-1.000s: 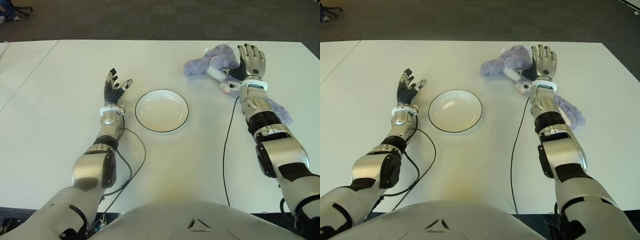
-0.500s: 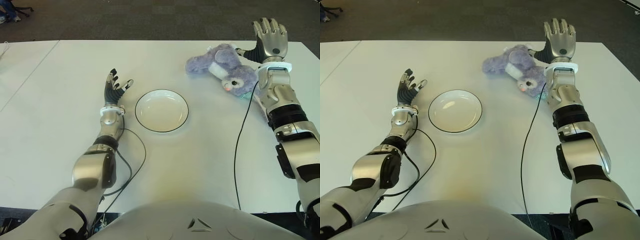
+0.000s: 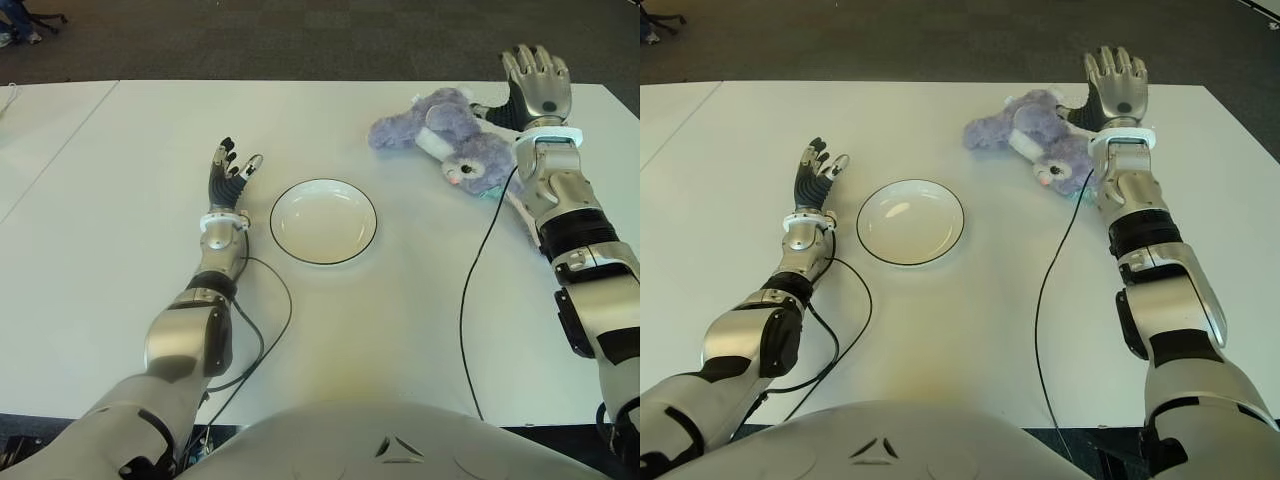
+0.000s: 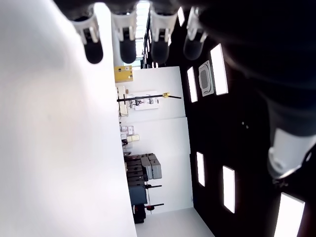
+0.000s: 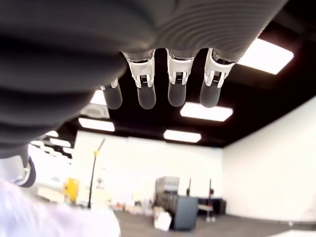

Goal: Put the doll into the plate.

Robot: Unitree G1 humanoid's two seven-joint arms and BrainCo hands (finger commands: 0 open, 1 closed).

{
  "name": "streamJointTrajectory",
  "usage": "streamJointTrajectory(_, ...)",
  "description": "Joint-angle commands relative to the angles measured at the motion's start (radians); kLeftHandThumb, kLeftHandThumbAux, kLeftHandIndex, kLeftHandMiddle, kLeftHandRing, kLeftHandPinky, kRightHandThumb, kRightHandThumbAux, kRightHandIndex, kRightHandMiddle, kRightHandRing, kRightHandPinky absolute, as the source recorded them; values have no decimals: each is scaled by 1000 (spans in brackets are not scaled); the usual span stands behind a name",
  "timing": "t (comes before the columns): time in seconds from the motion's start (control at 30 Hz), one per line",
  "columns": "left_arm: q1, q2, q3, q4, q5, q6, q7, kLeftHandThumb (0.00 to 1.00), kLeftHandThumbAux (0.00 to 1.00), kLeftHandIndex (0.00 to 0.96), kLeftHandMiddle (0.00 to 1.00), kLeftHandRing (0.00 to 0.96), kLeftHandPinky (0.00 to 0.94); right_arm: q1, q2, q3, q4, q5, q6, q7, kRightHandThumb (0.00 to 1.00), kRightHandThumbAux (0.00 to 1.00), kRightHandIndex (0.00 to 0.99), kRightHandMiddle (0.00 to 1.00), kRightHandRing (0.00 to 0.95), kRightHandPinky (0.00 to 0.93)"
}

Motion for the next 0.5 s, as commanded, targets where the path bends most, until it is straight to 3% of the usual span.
streamJointTrajectory(0.03, 182, -64, 11, 133, -8, 121, -27, 0, 517, 74, 89, 80, 91, -38, 75, -6, 248, 97, -89, -12, 287, 452, 59, 0, 0, 9)
streamJointTrajectory(0.23, 184, -67, 14, 132, -9, 116, -30, 0, 517, 74, 84, 79, 86, -49, 103, -22, 344, 161, -114, -39, 309, 528, 58, 0, 89, 45)
streamJointTrajectory(0.5, 185, -72, 24, 133, -22, 121, -39, 0, 510, 83, 95, 85, 88, -49, 147, -15, 389, 209, -103, -120, 339, 582, 56, 0, 54, 0)
